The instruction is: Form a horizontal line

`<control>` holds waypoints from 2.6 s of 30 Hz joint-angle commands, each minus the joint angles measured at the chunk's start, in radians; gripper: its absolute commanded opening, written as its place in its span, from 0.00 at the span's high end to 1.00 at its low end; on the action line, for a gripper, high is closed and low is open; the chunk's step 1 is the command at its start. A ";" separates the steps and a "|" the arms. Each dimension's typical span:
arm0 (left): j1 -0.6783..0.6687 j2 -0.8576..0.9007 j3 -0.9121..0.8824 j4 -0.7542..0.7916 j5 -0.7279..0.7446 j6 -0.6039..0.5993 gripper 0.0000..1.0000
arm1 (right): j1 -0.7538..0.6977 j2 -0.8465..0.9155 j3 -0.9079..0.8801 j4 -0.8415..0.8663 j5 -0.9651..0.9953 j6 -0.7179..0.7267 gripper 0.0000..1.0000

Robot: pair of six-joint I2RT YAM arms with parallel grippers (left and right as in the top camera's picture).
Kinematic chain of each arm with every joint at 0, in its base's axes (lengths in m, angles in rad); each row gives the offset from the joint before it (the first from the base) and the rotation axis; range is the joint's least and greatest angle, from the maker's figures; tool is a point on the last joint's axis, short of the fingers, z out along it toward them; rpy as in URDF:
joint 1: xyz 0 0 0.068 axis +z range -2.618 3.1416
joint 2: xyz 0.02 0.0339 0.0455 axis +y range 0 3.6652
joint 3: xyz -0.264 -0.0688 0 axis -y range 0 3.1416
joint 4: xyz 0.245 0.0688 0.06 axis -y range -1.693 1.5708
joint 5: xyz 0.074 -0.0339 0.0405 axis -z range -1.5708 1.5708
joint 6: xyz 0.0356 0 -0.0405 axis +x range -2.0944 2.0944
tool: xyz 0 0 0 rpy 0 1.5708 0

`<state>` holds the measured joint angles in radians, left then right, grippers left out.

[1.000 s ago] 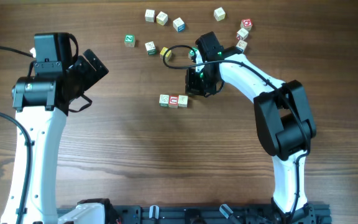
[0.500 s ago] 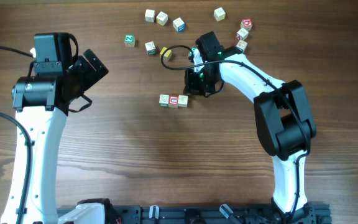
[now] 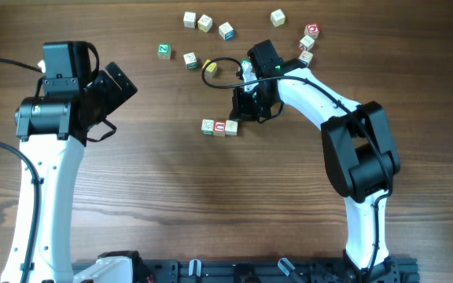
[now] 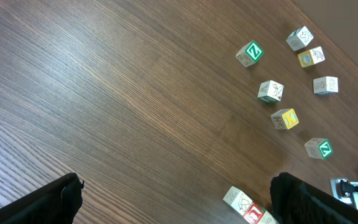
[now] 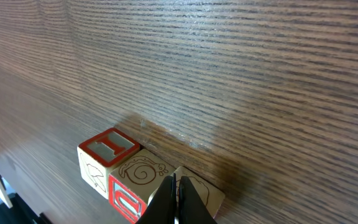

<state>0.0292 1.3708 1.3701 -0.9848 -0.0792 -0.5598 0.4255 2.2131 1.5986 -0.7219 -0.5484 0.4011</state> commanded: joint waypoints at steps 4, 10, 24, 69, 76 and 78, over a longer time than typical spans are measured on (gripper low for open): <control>0.002 0.006 0.008 0.000 0.011 -0.010 0.00 | 0.003 0.012 0.006 -0.016 -0.030 -0.010 0.95; 0.002 0.006 0.008 0.000 0.011 -0.010 0.00 | 0.003 0.012 0.006 -0.024 -0.030 -0.009 0.96; 0.002 0.006 0.008 0.000 0.011 -0.009 0.00 | -0.022 -0.013 0.006 0.014 0.142 0.097 0.95; -0.146 0.641 -0.025 0.227 0.412 0.822 0.96 | 0.005 -0.076 -0.017 -0.226 0.252 0.211 0.95; -0.146 0.691 -0.031 0.238 0.495 0.821 0.96 | 0.006 -0.076 -0.017 -0.221 0.239 0.212 0.95; -0.146 0.692 -0.031 0.239 0.518 0.821 0.96 | 0.006 -0.076 -0.018 -0.208 0.234 0.211 0.95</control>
<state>-0.1177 2.0480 1.3472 -0.7506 0.3660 0.2352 0.4294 2.1487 1.5917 -0.9432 -0.3134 0.6022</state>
